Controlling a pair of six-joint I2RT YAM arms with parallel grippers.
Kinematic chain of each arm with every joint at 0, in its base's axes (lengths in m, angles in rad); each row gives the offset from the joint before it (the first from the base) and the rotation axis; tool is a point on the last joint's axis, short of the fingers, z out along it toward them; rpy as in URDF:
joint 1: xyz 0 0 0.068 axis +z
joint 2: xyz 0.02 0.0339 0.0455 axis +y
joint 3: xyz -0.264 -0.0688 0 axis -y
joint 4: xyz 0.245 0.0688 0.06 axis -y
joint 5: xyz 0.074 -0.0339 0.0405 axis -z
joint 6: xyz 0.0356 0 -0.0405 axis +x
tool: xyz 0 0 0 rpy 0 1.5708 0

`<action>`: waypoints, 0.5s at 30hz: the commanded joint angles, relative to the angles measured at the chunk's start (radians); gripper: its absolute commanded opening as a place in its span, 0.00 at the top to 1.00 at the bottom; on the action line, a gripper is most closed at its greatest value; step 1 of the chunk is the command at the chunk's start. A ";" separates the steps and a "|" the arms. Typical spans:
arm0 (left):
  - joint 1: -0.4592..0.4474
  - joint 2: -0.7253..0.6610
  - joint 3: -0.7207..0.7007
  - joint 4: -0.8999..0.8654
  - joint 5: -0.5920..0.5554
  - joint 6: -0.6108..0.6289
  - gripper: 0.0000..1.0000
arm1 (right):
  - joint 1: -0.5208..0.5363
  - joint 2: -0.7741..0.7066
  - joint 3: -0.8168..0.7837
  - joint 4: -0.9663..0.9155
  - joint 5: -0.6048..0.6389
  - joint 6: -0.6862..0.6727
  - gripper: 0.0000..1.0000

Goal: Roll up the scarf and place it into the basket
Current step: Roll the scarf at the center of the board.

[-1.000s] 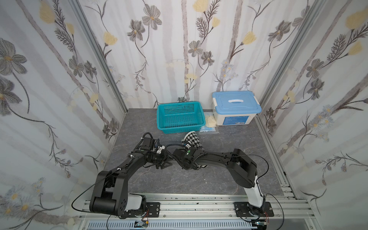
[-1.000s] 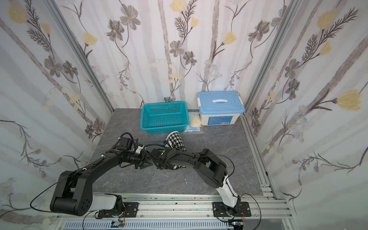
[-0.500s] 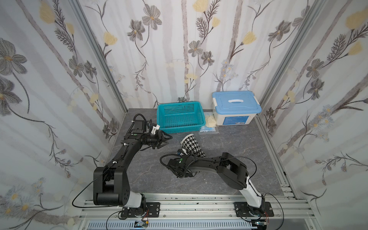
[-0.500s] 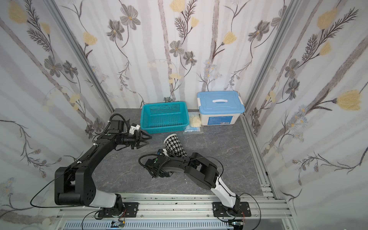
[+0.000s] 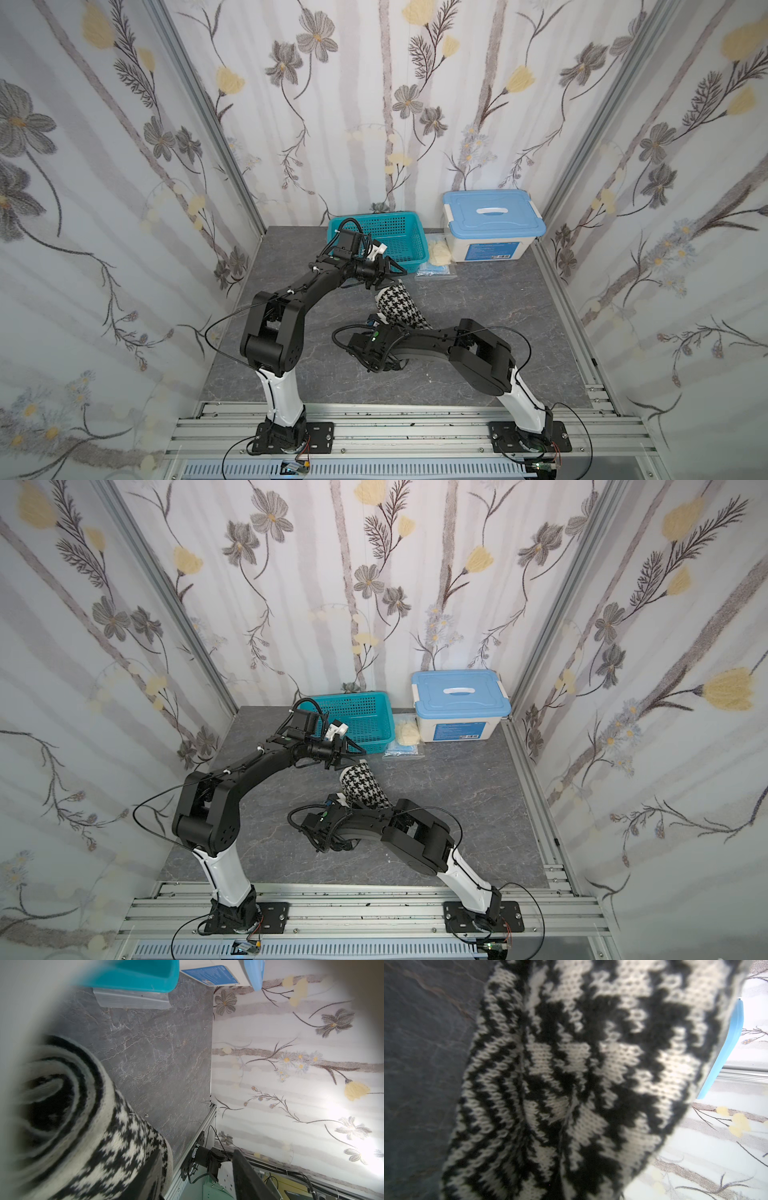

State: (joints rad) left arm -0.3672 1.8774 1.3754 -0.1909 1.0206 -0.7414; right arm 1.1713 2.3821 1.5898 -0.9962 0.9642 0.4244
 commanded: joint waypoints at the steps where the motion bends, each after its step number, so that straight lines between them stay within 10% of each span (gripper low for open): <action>1: -0.036 0.032 -0.005 0.058 0.001 -0.035 0.45 | 0.002 0.003 0.007 0.015 -0.039 0.000 1.00; 15: -0.043 0.099 -0.148 0.026 -0.019 0.060 0.46 | 0.003 -0.104 -0.079 0.065 -0.088 0.010 0.76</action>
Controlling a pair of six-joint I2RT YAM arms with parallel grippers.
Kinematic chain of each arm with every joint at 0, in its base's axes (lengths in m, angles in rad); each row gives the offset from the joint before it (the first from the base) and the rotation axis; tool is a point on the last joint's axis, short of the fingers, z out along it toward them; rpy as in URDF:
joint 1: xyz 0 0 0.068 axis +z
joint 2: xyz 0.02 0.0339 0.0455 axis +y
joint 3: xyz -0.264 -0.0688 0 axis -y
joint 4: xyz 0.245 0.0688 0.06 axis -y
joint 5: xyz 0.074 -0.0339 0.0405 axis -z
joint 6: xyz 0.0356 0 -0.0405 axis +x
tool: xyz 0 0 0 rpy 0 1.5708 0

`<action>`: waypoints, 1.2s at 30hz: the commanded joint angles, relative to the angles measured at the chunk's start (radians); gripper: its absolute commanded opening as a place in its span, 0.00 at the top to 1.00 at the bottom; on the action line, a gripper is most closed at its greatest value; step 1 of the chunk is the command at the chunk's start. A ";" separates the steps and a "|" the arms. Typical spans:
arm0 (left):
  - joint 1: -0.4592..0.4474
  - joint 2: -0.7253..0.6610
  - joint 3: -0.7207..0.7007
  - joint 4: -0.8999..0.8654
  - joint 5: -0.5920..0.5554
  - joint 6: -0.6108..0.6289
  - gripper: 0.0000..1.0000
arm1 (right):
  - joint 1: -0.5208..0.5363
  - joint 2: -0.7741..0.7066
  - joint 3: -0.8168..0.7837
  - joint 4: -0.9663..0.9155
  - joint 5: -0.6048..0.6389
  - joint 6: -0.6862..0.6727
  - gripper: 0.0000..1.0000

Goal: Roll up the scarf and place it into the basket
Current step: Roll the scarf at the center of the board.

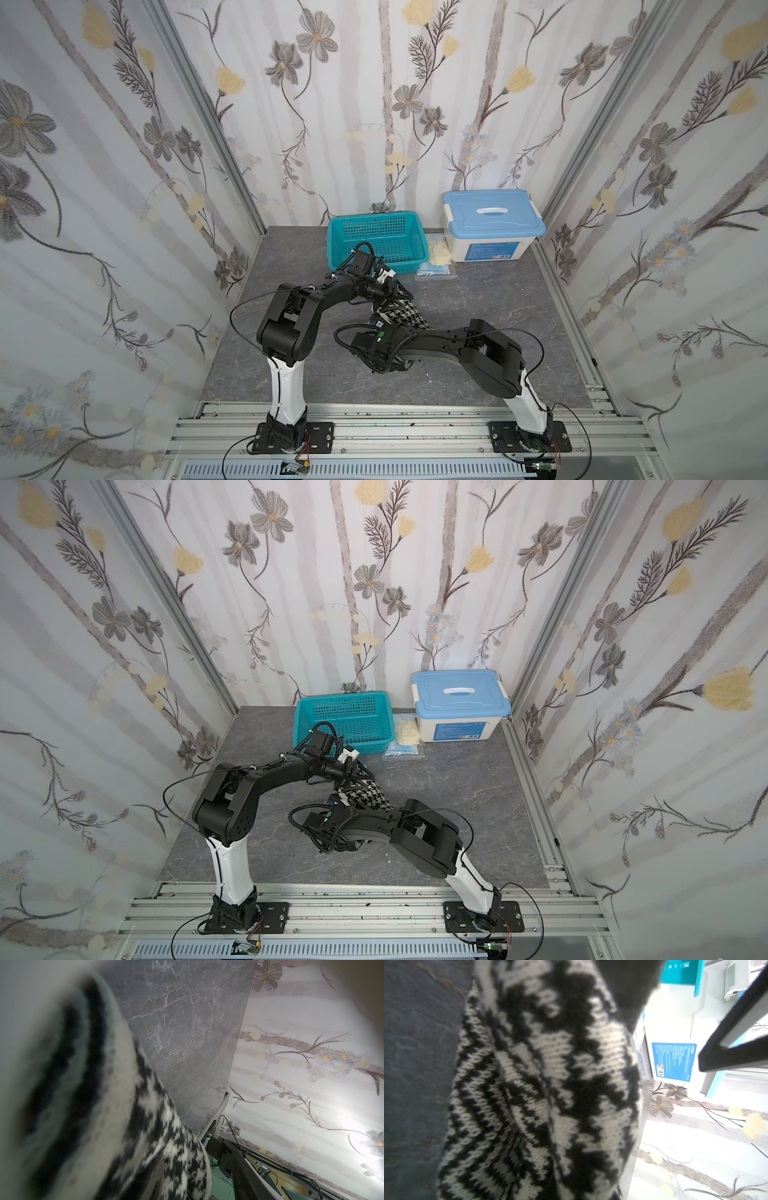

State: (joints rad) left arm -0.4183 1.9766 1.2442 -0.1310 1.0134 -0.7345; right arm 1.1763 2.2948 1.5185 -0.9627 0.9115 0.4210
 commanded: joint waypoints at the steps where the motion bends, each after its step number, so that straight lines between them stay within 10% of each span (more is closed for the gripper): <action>1: 0.010 0.001 -0.022 -0.051 -0.017 0.067 0.46 | -0.002 -0.025 -0.012 0.032 -0.046 0.017 0.74; 13: 0.047 0.045 -0.080 -0.077 -0.050 0.159 0.47 | -0.039 -0.479 -0.354 0.369 -0.487 0.097 0.35; 20: 0.052 0.047 -0.075 -0.162 -0.087 0.265 0.47 | -0.330 -0.726 -0.554 0.587 -0.947 0.198 0.29; 29: 0.062 0.044 -0.081 -0.209 -0.114 0.320 0.47 | -0.609 -0.578 -0.478 0.731 -1.495 0.136 0.18; 36: 0.062 0.056 -0.046 -0.278 -0.144 0.374 0.47 | -0.613 -0.672 -0.449 0.752 -1.506 0.134 0.16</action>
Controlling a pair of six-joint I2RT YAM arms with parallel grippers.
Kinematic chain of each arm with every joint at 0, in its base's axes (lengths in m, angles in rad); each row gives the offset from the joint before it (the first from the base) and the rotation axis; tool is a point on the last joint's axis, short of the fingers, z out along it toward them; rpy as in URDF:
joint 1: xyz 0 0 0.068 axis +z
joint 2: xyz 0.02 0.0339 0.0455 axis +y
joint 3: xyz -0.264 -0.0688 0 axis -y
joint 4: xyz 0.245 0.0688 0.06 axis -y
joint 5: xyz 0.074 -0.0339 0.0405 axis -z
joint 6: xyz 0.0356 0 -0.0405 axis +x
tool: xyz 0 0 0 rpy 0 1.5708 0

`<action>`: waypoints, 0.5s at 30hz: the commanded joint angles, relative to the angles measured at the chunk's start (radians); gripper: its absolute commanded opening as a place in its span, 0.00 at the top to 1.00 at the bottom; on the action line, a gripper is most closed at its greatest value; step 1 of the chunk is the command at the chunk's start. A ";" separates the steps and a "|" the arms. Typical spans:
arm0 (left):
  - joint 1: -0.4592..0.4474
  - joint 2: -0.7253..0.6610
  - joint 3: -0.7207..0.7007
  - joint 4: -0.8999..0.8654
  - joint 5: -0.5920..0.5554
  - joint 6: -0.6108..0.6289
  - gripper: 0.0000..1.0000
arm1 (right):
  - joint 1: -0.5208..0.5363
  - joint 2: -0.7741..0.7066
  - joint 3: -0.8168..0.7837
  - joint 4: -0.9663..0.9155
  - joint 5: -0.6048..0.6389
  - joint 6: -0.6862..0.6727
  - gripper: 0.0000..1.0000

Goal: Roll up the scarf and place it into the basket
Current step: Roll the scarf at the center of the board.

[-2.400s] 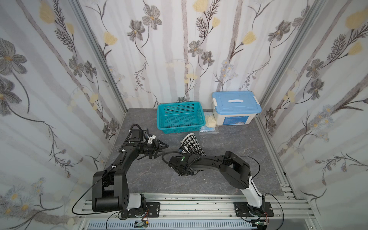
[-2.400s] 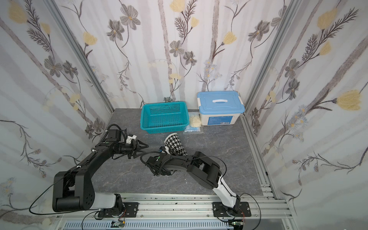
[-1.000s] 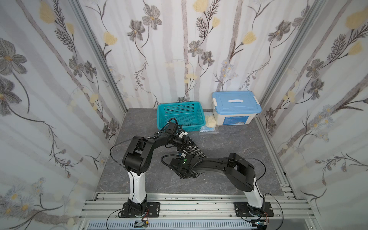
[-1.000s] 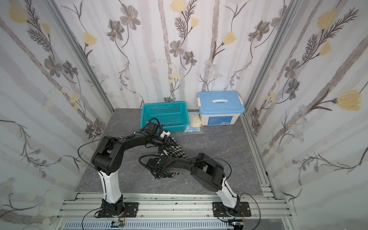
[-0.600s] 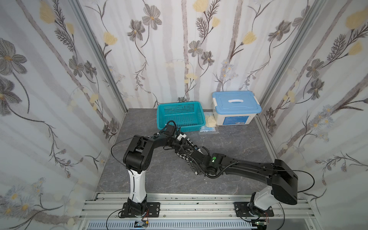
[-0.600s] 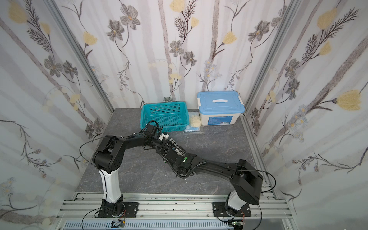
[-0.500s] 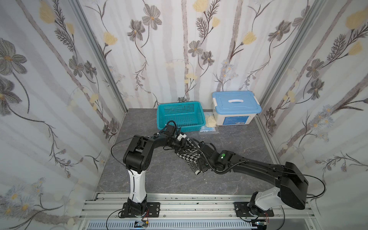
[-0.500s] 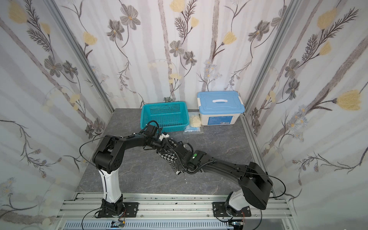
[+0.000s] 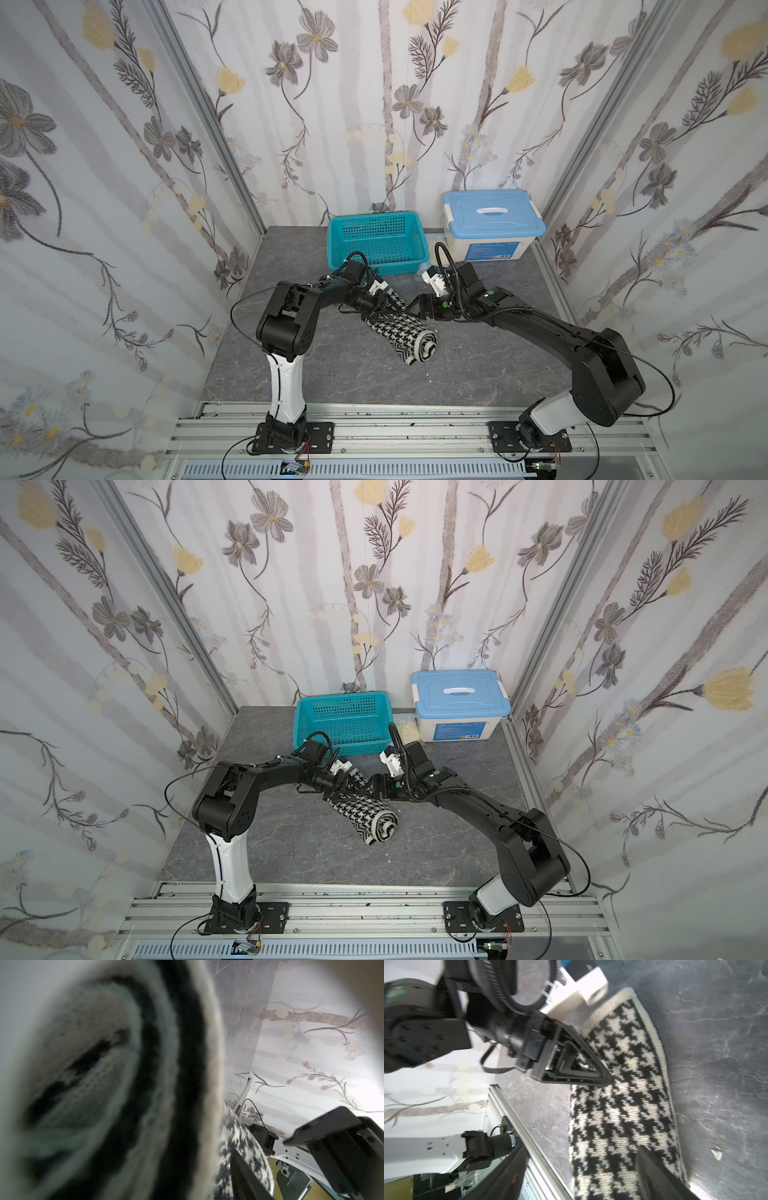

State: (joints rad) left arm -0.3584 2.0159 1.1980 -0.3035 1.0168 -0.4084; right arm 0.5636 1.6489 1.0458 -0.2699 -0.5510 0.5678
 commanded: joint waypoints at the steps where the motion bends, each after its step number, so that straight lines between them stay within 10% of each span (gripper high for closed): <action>1: 0.004 0.016 -0.002 -0.104 -0.148 0.048 0.47 | -0.001 -0.020 0.039 0.042 -0.040 -0.020 0.16; 15: 0.028 0.037 -0.005 -0.045 -0.096 -0.015 0.48 | 0.100 0.160 -0.104 0.238 -0.101 0.059 0.60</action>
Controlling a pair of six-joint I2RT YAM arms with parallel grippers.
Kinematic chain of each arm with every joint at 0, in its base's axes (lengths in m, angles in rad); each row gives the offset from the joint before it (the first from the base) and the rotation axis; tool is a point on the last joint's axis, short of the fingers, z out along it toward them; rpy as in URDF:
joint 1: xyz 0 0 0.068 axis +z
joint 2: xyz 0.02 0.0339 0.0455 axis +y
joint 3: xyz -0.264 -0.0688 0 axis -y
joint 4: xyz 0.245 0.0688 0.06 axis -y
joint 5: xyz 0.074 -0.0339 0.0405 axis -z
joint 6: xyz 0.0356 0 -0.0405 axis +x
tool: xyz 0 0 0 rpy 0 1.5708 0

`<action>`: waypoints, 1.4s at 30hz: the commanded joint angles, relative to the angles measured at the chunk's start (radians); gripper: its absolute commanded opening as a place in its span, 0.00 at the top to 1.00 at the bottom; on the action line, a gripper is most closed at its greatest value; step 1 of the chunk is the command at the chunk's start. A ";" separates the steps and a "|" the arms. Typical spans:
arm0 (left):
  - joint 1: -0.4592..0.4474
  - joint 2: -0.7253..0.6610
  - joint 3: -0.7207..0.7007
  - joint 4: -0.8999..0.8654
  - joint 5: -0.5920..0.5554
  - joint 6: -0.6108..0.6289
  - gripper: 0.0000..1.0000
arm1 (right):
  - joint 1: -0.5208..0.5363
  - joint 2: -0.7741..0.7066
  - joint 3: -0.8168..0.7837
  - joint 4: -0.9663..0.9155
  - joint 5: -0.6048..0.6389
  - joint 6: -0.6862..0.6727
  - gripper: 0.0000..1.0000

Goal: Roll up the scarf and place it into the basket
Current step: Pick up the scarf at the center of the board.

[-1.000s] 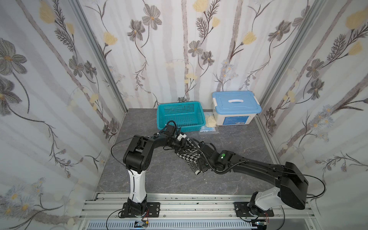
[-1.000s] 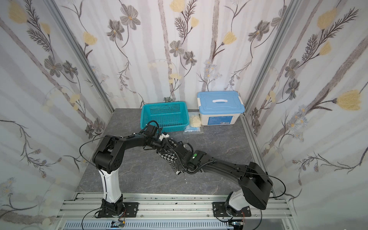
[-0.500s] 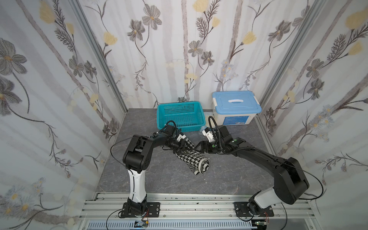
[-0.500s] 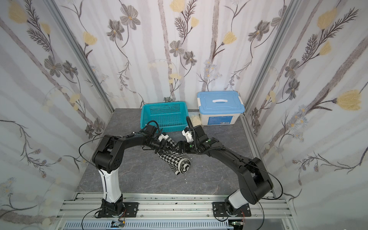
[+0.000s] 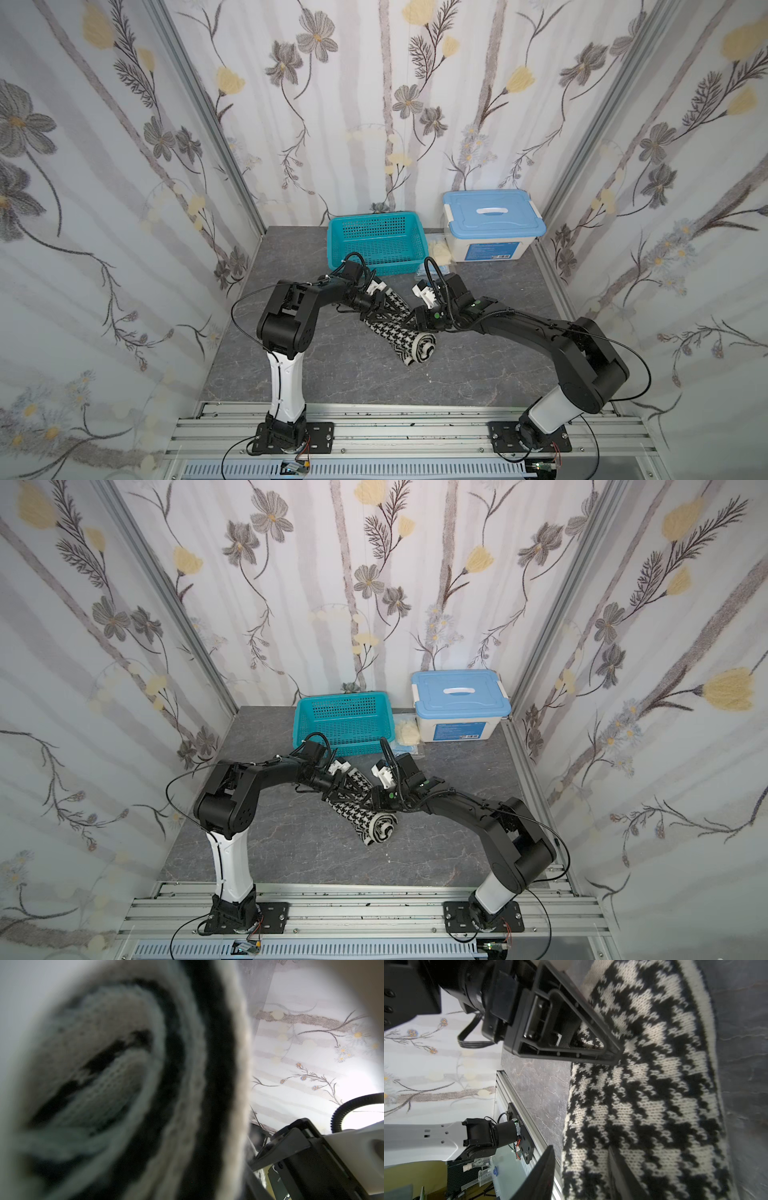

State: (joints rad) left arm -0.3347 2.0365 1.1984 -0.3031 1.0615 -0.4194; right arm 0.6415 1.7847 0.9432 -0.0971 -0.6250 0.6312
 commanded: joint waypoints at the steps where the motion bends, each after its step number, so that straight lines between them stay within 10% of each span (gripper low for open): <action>1: 0.004 0.016 -0.004 -0.048 -0.141 -0.002 0.48 | 0.034 0.040 -0.024 0.056 -0.020 -0.011 0.62; 10: 0.005 0.006 -0.003 -0.057 -0.143 -0.006 0.48 | 0.076 0.100 -0.150 0.002 0.119 -0.056 0.65; 23: 0.005 0.020 0.003 -0.055 -0.139 -0.007 0.48 | -0.048 -0.039 0.187 -0.261 0.094 -0.087 0.28; 42: 0.001 -0.013 0.022 -0.027 -0.127 -0.061 0.48 | -0.039 0.274 0.224 -0.305 0.068 -0.204 0.21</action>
State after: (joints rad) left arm -0.3332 2.0239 1.2137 -0.3180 1.0302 -0.4721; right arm 0.5888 2.0357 1.1606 -0.4103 -0.5465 0.4385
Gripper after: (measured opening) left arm 0.522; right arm 0.795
